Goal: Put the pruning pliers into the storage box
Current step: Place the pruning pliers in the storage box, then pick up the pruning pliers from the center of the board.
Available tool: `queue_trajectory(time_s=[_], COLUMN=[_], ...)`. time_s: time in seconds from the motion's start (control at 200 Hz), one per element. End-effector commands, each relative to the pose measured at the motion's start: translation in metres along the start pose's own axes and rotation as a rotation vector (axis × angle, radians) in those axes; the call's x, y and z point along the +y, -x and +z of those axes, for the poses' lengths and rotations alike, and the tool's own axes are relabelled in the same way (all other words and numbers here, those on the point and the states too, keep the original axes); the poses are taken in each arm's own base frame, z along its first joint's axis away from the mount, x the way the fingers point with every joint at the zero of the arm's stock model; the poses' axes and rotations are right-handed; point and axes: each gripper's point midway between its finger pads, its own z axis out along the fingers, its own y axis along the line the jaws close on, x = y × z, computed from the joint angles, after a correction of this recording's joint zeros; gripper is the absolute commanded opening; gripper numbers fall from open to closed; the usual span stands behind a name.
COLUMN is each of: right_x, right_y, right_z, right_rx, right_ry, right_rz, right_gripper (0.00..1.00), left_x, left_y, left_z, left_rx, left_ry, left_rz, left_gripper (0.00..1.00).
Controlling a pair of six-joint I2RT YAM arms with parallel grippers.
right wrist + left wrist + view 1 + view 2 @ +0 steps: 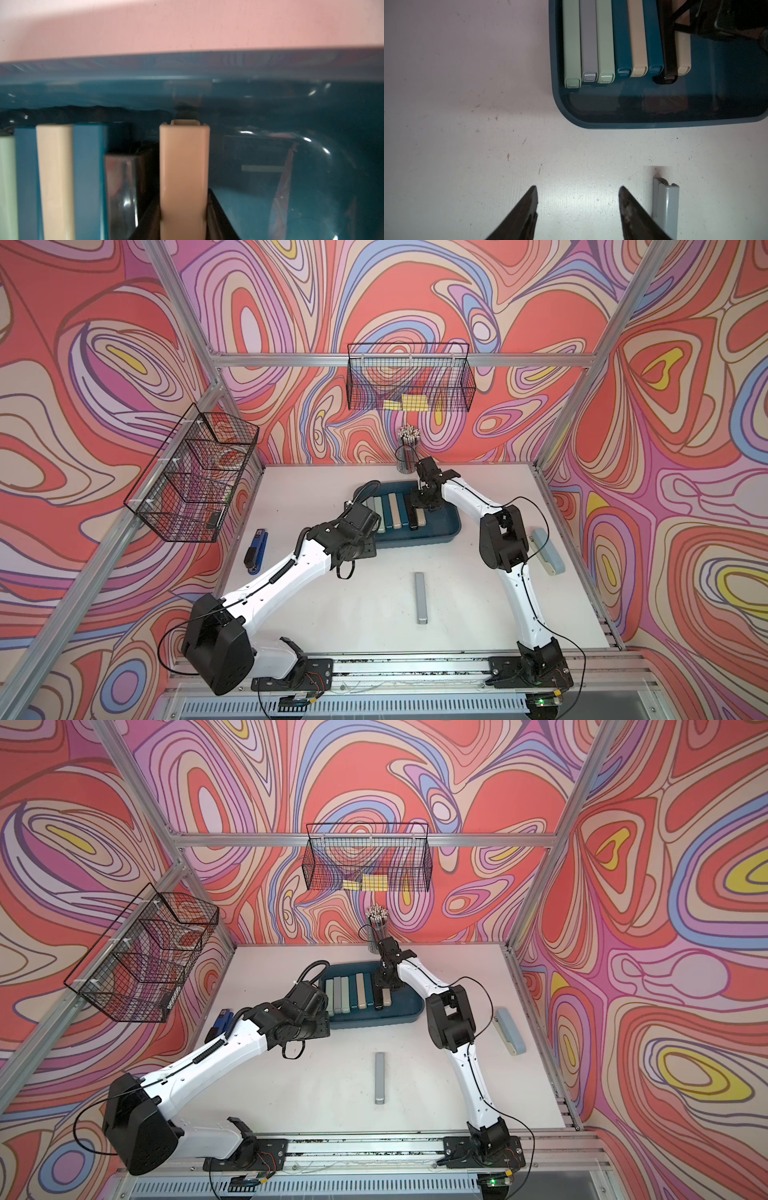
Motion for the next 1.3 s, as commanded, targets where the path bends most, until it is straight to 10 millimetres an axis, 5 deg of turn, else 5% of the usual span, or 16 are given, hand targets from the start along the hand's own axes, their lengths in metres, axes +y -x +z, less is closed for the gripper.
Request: queue_trajectory(time_s=[0.0,0.185,0.396,0.721,0.946,1.192,1.292], right_x=[0.003,0.007,-0.001,-0.004,0.016,0.061,0.067], right_y=[-0.009,0.003,0.008,0.010,-0.062,-0.186,-0.213], right_z=[0.002,-0.027,-0.053,-0.131,-0.165,-0.159,-0.158], right_rx=[0.031,0.002,-0.043,-0.129,-0.093,0.099,0.138], right_ry=[0.002,0.000,-0.047,-0.063,-0.080,-0.030,-0.032], right_rz=[-0.015,-0.004,-0.006,0.009,-0.001,0.039,0.073], right_gripper=[0.41,0.52,0.53,0.52,0.52,0.57,0.58], left_x=[0.009,0.013,0.010,0.008,0.001,0.008,0.013], left_y=[-0.007,-0.011,-0.008,-0.001,0.007,0.013,0.017], left_z=[-0.002,-0.003,-0.002,0.003,0.008,0.012,0.007], left_rx=[0.011,0.017,0.014,0.000,-0.018,-0.056,-0.090], left_ry=[0.011,0.019,0.014,0.032,0.026,0.072,0.084], left_rz=[-0.027,-0.026,-0.023,0.011,0.027,0.019,0.000], left_gripper=[0.63,0.63,0.63,0.63,0.63,0.63,0.63])
